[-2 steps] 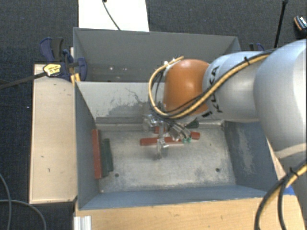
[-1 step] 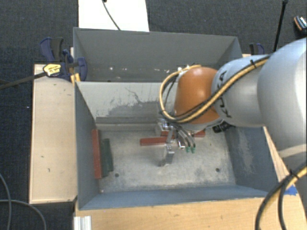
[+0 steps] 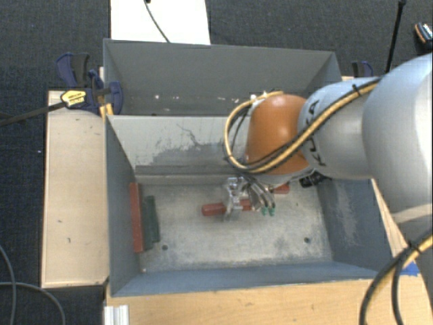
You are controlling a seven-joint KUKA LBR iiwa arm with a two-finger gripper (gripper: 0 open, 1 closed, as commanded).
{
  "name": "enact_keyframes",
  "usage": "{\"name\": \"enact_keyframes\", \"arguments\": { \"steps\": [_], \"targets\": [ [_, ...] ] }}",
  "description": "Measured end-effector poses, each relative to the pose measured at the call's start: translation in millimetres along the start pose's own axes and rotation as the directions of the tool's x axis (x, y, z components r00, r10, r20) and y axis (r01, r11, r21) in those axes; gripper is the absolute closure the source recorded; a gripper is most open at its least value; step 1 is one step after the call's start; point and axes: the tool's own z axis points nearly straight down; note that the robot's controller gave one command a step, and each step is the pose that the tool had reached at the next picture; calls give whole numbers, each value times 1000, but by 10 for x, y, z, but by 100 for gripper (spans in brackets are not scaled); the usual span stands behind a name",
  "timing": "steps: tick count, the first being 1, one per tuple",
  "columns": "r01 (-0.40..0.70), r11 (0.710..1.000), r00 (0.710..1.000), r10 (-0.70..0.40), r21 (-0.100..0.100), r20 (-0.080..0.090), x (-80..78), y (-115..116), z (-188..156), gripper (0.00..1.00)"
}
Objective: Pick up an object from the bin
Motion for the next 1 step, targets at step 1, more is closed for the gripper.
{"name": "enact_keyframes", "arguments": {
  "steps": [1],
  "targets": [
    [270,963,963,-270,2,8,43,-100,-1405,100]
  ]
}}
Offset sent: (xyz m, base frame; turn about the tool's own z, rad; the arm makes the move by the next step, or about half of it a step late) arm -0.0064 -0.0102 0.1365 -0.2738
